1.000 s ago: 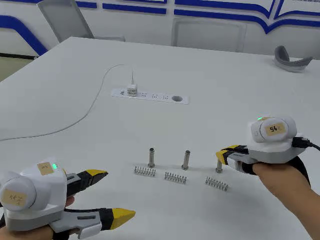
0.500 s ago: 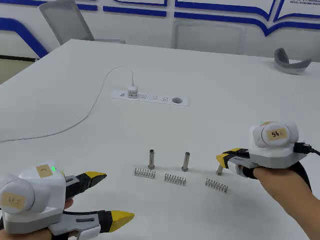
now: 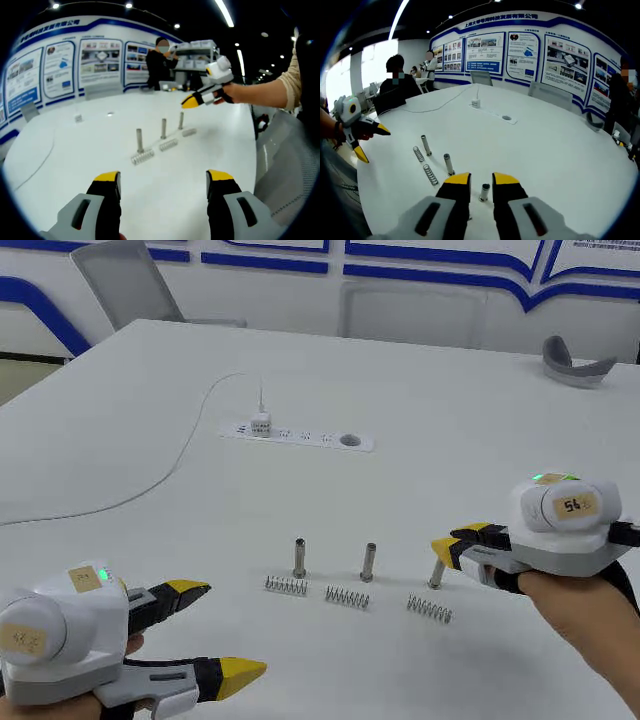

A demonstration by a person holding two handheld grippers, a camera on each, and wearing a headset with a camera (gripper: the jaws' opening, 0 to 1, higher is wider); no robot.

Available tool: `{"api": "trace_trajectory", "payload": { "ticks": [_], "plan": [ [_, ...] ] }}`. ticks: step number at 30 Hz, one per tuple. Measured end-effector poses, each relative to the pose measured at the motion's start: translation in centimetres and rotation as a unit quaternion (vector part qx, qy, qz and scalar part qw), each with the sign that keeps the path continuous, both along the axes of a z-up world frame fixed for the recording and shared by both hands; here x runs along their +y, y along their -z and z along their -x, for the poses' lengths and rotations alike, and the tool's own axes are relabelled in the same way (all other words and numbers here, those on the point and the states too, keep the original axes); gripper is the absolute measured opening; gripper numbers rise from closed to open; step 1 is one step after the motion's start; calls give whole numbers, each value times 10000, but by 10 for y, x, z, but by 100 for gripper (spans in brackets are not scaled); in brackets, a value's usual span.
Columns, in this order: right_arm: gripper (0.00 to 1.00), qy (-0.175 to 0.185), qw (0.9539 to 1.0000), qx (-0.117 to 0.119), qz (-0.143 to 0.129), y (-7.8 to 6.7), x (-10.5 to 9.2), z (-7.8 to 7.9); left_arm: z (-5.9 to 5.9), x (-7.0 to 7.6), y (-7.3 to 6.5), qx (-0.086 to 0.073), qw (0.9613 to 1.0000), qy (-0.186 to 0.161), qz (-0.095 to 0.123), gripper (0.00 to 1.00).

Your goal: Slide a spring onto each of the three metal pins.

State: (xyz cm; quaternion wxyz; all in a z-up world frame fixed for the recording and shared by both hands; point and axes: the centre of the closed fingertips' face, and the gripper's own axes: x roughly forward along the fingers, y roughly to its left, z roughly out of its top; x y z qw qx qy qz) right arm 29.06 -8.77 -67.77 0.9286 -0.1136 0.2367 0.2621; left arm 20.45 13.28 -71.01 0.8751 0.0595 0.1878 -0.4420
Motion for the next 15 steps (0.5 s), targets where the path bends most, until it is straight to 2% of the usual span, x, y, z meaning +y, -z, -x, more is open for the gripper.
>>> {"api": "trace_trajectory", "payload": {
  "ticks": [4,5,7,8,10,11,13,15],
  "plan": [
    [17,-584,9979,145,242,8,12,17,-1,1,0,2,10000,-2,-20,71],
    [16,-672,9971,247,256,13,14,20,-1,0,0,3,10000,0,-20,70],
    [16,-954,9932,604,287,27,21,27,-1,0,0,0,10000,6,-28,71],
    [16,-1026,9915,715,353,33,22,29,-1,0,0,0,10000,8,-27,71],
    [16,-1215,9859,909,712,47,22,30,-1,-1,-1,-3,10000,23,-24,71],
    [16,-1323,9832,981,791,52,25,30,-1,-2,-1,-8,10000,32,-28,70],
    [16,-1341,9820,1048,817,56,27,27,0,-3,-2,-11,10000,49,-23,71],
    [16,-1456,9783,1181,883,62,30,26,0,-2,-1,-6,10000,51,-34,71]
  ]
}}
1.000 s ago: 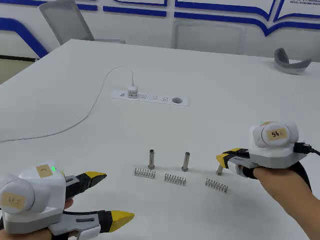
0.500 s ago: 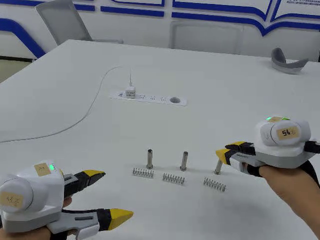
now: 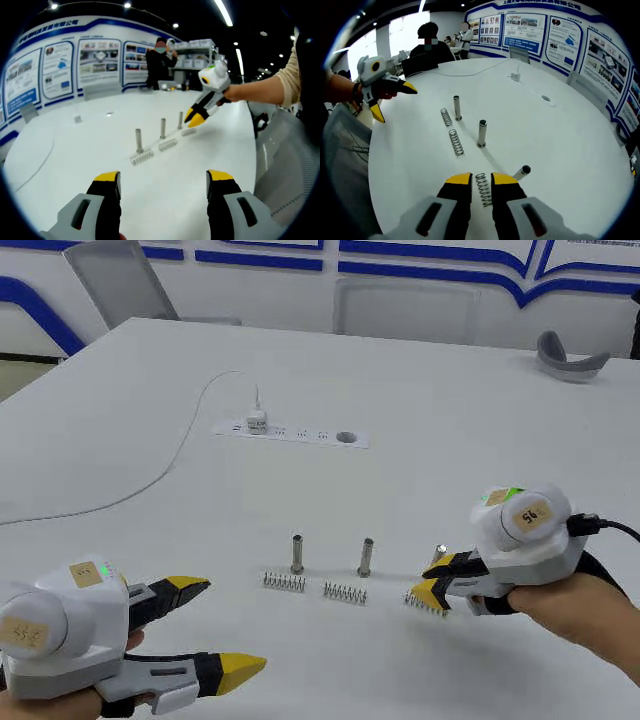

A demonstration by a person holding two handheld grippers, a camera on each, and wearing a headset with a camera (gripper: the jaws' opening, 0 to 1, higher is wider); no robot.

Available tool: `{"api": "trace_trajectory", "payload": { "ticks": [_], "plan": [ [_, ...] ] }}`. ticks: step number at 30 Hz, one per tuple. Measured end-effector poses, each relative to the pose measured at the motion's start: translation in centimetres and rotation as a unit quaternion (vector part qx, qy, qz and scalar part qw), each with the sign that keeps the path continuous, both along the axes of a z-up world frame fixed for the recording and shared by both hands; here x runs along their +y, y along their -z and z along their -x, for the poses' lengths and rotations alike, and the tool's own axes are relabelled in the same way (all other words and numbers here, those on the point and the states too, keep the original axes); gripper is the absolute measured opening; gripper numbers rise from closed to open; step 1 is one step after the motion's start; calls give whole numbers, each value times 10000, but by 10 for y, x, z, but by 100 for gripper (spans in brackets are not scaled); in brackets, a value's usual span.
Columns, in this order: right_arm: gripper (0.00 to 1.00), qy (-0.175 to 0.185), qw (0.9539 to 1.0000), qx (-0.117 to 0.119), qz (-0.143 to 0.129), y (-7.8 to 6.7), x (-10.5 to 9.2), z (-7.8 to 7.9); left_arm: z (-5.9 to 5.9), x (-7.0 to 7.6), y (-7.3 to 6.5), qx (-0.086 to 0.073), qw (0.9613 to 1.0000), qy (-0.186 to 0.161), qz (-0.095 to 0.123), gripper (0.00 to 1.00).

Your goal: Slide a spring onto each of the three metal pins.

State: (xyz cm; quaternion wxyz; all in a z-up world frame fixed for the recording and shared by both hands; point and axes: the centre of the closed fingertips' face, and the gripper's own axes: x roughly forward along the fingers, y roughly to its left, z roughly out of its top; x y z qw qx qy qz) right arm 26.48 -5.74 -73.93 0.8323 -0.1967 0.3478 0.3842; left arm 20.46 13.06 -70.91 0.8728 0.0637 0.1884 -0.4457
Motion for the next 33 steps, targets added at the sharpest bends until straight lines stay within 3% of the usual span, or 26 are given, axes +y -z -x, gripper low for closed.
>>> {"api": "trace_trajectory", "payload": {
  "ticks": [10,22,33],
  "plan": [
    [16,-530,9964,261,614,16,4,-4,-1,4,2,21,10000,-35,3,70],
    [12,-797,9920,477,855,25,6,-2,0,2,5,57,10000,11,3,70],
    [12,-843,9905,622,894,30,5,-2,2,0,5,65,10000,41,27,70]
  ]
}}
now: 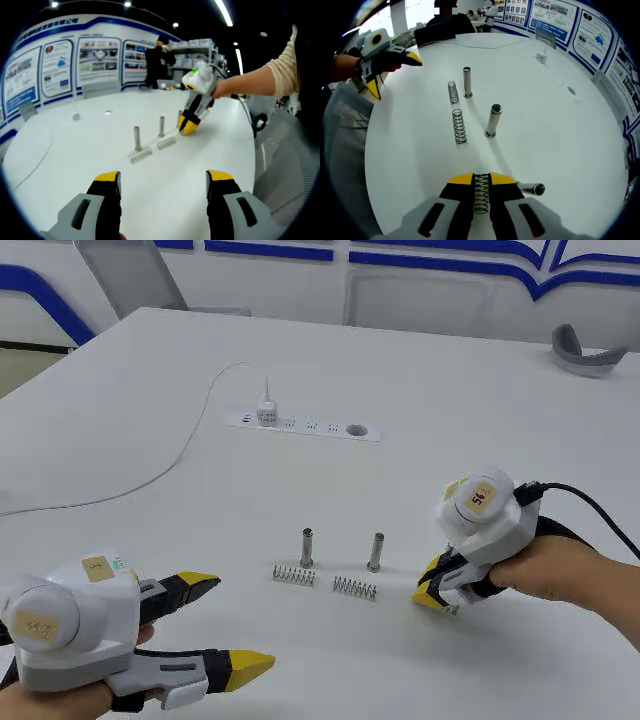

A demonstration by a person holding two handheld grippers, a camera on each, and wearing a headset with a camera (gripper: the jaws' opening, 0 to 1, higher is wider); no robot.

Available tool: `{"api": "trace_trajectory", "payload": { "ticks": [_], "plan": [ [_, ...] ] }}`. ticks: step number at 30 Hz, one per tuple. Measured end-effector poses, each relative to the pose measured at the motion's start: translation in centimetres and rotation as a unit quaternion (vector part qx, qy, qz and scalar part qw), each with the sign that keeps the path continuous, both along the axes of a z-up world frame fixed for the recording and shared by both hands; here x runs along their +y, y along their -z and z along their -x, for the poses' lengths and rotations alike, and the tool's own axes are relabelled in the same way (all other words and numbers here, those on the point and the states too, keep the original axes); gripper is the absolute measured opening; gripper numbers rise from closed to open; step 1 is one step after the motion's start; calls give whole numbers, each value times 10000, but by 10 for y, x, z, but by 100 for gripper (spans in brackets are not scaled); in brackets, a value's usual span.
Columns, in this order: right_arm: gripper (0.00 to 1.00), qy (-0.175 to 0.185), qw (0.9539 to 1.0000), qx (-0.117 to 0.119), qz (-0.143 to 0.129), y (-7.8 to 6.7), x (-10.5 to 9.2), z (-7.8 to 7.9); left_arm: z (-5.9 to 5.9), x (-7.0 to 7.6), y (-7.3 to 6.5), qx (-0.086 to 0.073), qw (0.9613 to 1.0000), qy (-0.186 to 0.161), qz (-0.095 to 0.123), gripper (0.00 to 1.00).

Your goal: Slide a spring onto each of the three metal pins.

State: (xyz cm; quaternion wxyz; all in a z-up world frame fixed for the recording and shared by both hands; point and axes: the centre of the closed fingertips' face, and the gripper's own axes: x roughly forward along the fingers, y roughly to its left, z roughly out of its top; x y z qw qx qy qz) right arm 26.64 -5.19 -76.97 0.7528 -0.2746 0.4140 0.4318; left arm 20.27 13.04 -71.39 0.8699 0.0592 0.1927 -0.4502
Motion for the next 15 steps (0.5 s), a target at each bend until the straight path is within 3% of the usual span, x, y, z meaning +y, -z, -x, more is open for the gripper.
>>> {"api": "trace_trajectory", "payload": {
  "ticks": [7,15],
  "plan": [
    [12,58,10000,8,-36,1,-1,1,3,-6,-2,-9,10000,59,40,70],
    [12,291,9986,-36,-430,-10,2,4,4,-16,-2,-6,9998,166,63,69]
  ]
}}
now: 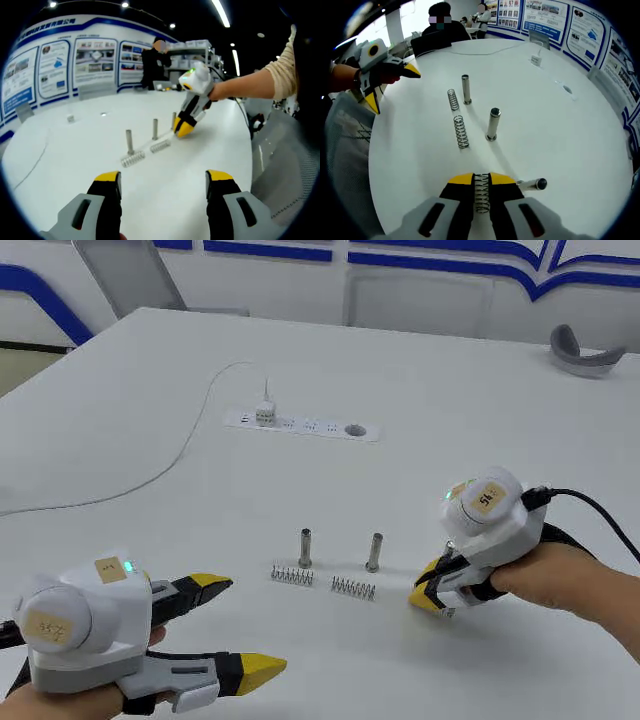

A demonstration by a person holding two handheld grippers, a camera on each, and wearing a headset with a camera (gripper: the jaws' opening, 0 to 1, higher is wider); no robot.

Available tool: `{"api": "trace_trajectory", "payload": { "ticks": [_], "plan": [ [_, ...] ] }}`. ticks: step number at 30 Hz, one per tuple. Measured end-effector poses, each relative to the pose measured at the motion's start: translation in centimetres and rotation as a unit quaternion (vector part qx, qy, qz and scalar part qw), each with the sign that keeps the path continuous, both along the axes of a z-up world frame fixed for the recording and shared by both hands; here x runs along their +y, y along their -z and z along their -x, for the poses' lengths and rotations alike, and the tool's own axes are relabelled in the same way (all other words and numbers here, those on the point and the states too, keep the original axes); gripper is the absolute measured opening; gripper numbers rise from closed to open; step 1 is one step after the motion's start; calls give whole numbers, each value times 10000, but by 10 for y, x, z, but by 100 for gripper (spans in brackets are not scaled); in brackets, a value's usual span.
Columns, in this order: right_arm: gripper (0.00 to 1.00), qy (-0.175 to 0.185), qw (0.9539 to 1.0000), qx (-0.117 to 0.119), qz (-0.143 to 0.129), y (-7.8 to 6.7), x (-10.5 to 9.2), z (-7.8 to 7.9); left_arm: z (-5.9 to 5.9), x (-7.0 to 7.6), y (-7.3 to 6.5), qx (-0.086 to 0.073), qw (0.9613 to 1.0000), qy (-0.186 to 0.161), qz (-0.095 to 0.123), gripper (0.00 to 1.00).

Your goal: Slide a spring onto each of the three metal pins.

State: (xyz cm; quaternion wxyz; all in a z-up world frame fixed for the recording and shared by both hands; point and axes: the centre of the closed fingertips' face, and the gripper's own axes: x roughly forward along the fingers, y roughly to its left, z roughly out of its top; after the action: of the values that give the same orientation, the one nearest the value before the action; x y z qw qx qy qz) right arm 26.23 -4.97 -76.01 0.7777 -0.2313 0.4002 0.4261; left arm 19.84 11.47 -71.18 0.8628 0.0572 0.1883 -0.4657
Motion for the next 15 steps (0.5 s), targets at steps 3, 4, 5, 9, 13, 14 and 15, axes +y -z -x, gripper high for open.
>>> {"api": "trace_trajectory", "payload": {
  "ticks": [3,4,5,9,13,14,15],
  "plan": [
    [12,69,9999,-59,-133,-4,1,1,1,-5,0,2,10000,60,5,69],
    [12,89,9998,-73,-168,-6,2,1,1,-7,0,3,10000,80,5,69],
    [12,103,9997,-96,-195,-7,2,2,1,-8,0,4,9999,100,7,69],
    [12,157,9993,-156,-316,-14,4,4,2,-15,0,4,9998,188,13,69],
    [12,192,9986,-222,-438,-21,6,6,2,-24,0,14,9996,282,21,68],
    [12,200,9984,-240,-479,-23,7,6,2,-26,0,18,9996,297,28,68],
    [12,208,9981,-249,-521,-25,8,6,2,-28,0,20,9995,316,40,67]
  ]
}}
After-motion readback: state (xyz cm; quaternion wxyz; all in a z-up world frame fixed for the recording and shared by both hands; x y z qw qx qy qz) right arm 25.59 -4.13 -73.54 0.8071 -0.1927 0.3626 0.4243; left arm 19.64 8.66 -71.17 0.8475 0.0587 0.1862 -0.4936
